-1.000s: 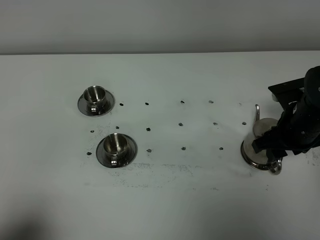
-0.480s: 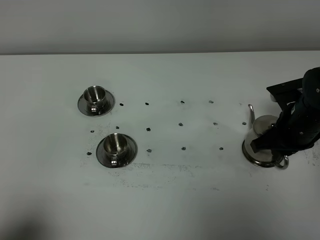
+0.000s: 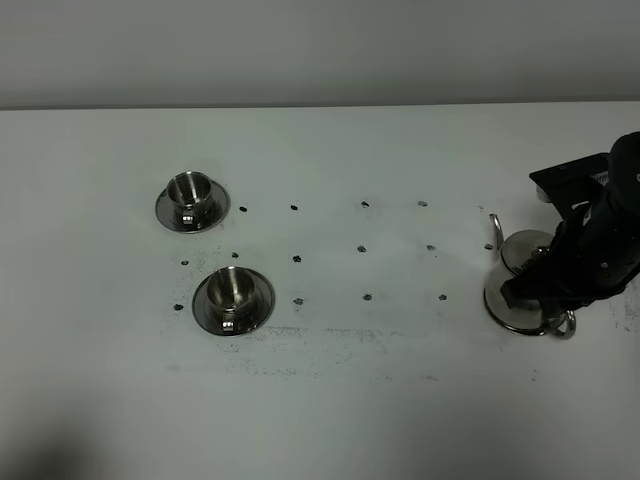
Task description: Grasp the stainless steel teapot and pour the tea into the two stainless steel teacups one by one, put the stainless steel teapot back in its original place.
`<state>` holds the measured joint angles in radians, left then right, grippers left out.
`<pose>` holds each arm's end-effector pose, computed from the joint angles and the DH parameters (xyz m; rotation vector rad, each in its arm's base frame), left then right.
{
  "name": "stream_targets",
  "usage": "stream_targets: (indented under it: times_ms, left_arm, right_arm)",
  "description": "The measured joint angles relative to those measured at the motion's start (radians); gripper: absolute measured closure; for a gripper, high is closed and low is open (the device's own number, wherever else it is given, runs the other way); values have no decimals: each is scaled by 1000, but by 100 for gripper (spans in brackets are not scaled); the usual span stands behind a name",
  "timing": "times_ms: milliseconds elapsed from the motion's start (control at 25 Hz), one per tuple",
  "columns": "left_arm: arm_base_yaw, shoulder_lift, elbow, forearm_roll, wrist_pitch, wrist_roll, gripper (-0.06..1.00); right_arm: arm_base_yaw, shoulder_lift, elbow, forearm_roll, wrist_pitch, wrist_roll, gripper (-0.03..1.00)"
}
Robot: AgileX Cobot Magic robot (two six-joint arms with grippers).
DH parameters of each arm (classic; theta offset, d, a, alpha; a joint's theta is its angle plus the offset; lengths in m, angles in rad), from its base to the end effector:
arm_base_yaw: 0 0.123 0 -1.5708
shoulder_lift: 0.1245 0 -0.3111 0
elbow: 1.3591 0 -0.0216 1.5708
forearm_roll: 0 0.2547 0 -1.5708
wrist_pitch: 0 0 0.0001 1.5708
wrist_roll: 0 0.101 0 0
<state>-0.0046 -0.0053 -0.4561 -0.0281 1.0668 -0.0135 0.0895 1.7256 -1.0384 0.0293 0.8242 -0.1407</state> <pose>-0.0152 -0.0024 0.2612 -0.0085 2.0890 -0.0449 0.3214 0.0310 0.1962 -0.3166 2.9776 0.0287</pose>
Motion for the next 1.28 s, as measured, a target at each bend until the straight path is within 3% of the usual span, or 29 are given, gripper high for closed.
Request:
stream_targets:
  times_ms: [320,600,880,1280]
  left_arm:
    - [0,0,0,0,0,0,57]
    - [0,0,0,0,0,0,57]
    - [0,0,0,0,0,0,57]
    - [0,0,0,0,0,0,57]
  right_arm:
    - [27,-155,-31,18,97,-27,75]
    - [27,-152,-107,34,117,-136,75]
    - [42,48,-403,32,176,-281,75]
    - [192,358,-889,24,289,-558,75]
